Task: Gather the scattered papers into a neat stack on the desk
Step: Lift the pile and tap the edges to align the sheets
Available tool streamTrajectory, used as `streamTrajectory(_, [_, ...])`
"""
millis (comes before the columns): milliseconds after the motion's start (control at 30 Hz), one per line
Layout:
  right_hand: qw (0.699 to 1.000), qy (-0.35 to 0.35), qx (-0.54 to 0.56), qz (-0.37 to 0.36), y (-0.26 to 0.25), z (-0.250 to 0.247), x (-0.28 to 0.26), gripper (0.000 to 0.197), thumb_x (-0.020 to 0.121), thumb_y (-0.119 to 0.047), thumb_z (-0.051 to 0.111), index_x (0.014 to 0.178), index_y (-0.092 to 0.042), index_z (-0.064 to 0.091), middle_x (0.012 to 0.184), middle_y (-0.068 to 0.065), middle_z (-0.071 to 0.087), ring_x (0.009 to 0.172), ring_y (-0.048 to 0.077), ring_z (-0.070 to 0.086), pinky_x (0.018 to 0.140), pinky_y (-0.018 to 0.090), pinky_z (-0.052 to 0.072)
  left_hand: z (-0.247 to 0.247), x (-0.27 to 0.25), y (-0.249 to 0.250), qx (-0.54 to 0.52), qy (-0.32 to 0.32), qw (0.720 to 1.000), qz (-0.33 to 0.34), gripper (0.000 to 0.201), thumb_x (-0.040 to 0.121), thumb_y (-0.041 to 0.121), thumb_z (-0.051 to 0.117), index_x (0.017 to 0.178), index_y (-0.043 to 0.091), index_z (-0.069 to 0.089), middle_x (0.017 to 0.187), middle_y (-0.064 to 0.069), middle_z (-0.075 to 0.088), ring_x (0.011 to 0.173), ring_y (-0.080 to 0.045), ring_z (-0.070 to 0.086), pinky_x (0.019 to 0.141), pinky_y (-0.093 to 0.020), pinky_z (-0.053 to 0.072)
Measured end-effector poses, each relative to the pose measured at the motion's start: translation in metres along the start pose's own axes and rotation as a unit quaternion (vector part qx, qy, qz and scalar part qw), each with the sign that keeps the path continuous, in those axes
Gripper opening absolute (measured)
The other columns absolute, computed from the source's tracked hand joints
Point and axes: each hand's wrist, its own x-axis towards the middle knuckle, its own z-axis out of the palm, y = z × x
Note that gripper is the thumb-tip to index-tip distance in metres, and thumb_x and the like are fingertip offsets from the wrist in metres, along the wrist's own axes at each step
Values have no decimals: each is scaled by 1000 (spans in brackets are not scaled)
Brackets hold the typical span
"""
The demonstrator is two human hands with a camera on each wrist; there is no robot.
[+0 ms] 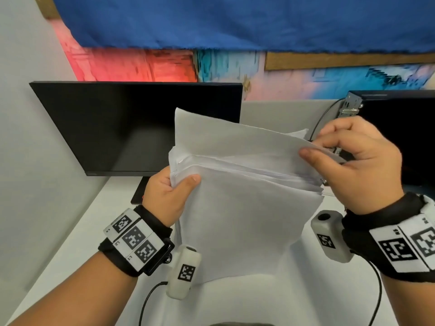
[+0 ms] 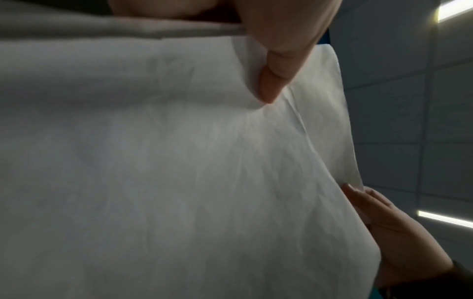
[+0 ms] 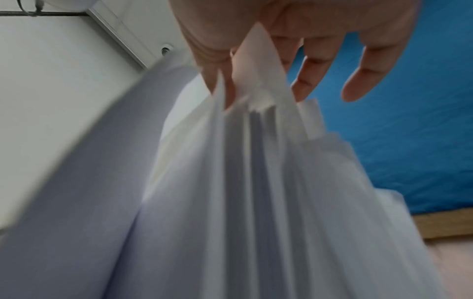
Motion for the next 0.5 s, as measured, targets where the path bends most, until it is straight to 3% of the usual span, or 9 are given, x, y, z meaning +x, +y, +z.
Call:
streamTrajectory(67, [998,-58,13,33,5,-2,-1,65,61,-68,64,109,-25,58,118,-10,48,113,-6,43,96,14,36,0,-1,-1,15,27,999,6,38,65,48,57,82,16,68,86,-12,71,83,-22,66,75,-37,54])
streamTrajectory(133, [980,-140,58,128,15,-4,-5,117,38,-84,62,138,-33,29,145,-9,29,134,4,30,107,28,30,-2,-1,-1,19,52,998,1,35,69,45,59,80,13,67,85,-17,70,84,-30,66,77,-45,53])
streamTrajectory(200, [953,-203,114,192,24,2,-14,145,25,-77,74,146,-33,8,153,-8,22,140,7,25,112,30,28,-6,1,0,5,65,998,-11,14,73,36,62,77,25,69,79,2,72,82,-18,68,76,-39,54])
streamTrajectory(233, [946,-222,122,201,28,7,-20,145,26,-68,82,146,-33,8,151,-9,29,136,1,31,109,22,33,-7,1,1,-3,63,998,-13,8,74,33,61,75,29,69,76,9,72,80,-10,68,75,-34,55])
streamTrajectory(300, [934,-233,141,232,38,22,-34,130,33,-47,91,141,-30,22,132,-16,48,114,-16,47,87,2,42,-9,3,2,-15,54,998,-9,8,73,31,62,73,33,70,75,16,72,77,-4,67,72,-26,54])
streamTrajectory(333, [925,-226,164,259,42,29,-39,121,35,-40,92,138,-23,30,122,-16,55,106,-15,53,81,3,45,-9,3,3,-26,51,998,-7,7,70,33,64,73,35,70,75,17,72,78,-3,67,71,-23,54])
streamTrajectory(400, [890,-203,258,316,53,38,-46,104,36,-29,94,128,-13,46,112,-4,67,102,5,64,80,21,55,-10,4,4,-51,40,998,-2,14,64,37,64,75,37,72,79,16,73,82,-6,68,73,-23,53])
streamTrajectory(433, [866,-192,308,343,56,41,-48,90,39,-19,92,120,-13,54,106,2,71,100,15,67,76,26,57,-10,4,4,-59,32,998,-1,16,63,36,64,77,37,73,82,14,74,85,-9,68,74,-25,53])
streamTrajectory(500, [832,-178,370,373,50,46,-51,59,49,0,84,103,-15,65,94,2,75,94,25,69,68,28,57,-10,3,3,-70,17,997,-2,20,63,34,65,82,35,73,86,10,75,88,-13,69,76,-30,52])
